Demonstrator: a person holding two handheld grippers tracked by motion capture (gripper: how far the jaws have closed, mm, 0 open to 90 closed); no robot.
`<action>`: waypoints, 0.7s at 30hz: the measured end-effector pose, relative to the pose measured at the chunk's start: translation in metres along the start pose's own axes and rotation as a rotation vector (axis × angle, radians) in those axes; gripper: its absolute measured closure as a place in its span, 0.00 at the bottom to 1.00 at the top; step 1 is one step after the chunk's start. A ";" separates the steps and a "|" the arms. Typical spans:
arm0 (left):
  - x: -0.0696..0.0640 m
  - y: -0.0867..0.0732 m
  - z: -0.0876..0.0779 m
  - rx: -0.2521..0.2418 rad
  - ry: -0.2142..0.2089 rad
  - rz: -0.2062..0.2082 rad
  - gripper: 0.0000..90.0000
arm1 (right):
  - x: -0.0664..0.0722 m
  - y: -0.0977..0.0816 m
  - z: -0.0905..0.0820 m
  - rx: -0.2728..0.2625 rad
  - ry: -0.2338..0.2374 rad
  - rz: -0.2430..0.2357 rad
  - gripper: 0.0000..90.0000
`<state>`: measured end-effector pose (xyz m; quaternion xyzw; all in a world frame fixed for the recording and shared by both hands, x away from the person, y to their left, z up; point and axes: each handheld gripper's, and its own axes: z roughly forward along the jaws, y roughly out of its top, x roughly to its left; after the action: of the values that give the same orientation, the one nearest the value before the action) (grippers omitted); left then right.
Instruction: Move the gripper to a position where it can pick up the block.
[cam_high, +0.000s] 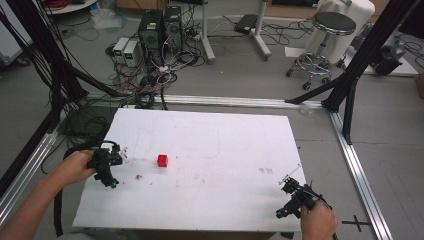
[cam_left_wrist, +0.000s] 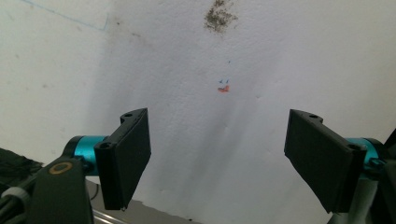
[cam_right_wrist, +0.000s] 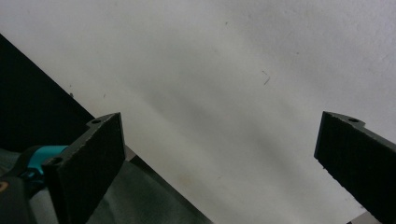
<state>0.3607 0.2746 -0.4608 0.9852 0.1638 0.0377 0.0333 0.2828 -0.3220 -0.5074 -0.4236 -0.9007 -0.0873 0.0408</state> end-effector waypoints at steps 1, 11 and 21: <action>0.000 0.000 0.000 0.000 0.000 0.000 0.26 | 0.000 0.000 0.000 0.000 0.000 0.000 0.01; 0.015 0.018 -0.005 0.007 -0.029 0.078 0.26 | 0.000 0.002 0.001 0.005 -0.002 -0.005 0.01; 0.025 0.042 -0.006 0.030 -0.046 0.140 0.26 | 0.000 0.002 0.002 0.006 0.003 0.003 0.01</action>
<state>0.3972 0.2429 -0.4503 0.9952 0.0944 0.0150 0.0194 0.2842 -0.3199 -0.5091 -0.4247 -0.9003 -0.0851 0.0433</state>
